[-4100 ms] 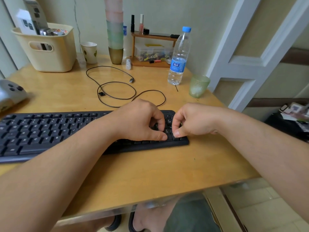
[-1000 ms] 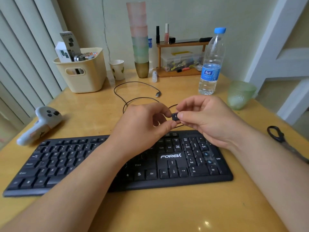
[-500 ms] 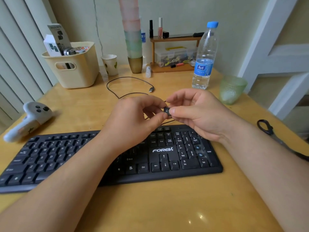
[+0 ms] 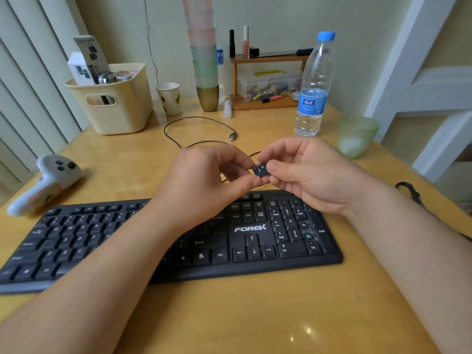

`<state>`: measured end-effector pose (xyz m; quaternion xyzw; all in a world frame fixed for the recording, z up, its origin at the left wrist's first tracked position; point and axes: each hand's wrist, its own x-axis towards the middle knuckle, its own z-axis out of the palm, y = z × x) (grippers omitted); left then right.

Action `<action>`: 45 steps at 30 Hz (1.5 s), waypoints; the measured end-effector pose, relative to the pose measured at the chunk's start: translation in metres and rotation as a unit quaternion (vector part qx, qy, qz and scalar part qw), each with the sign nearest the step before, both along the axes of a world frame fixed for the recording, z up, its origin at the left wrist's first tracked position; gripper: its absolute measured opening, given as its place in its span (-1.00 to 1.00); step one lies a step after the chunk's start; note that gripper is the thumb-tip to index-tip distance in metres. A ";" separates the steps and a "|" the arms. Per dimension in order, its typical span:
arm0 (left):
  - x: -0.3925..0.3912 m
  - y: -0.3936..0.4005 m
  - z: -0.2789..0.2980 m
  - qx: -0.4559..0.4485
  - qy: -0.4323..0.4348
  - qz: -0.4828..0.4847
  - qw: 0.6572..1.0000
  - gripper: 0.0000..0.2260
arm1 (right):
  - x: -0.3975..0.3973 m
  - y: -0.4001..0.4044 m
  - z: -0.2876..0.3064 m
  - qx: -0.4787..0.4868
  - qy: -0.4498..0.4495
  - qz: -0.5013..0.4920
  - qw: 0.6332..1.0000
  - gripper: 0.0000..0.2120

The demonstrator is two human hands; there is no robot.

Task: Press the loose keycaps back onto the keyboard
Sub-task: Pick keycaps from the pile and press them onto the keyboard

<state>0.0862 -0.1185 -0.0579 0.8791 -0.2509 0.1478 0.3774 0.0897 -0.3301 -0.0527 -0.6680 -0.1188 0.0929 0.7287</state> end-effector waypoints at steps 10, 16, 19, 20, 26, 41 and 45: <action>-0.001 -0.001 -0.002 -0.009 0.000 0.019 1.000 -0.74 | -0.003 -0.004 0.002 -0.069 -0.027 0.014 0.997 -0.76; -0.006 -0.007 -0.002 0.009 -0.018 0.022 1.000 -0.68 | -0.008 -0.002 0.019 -0.153 0.001 0.020 0.988 -0.85; -0.008 -0.010 -0.002 0.008 -0.029 0.007 1.000 -0.64 | -0.012 -0.007 0.037 -0.258 0.007 0.027 0.966 -0.88; -0.009 -0.012 -0.003 0.013 -0.031 0.005 0.999 -0.63 | -0.015 -0.009 0.042 -0.287 0.019 0.031 0.957 -0.90; -0.022 -0.033 -0.008 0.056 -0.023 -0.042 0.997 -0.70 | -0.031 -0.020 0.045 -0.446 0.004 0.013 0.895 -0.91; -0.014 -0.022 -0.011 0.138 -0.009 -0.104 0.985 -0.85 | -0.039 -0.023 0.018 -0.600 -0.021 -0.027 0.799 -0.91; -0.015 -0.024 -0.012 0.152 -0.006 -0.128 0.980 -0.83 | -0.038 -0.023 0.017 -0.608 -0.018 -0.026 0.794 -0.91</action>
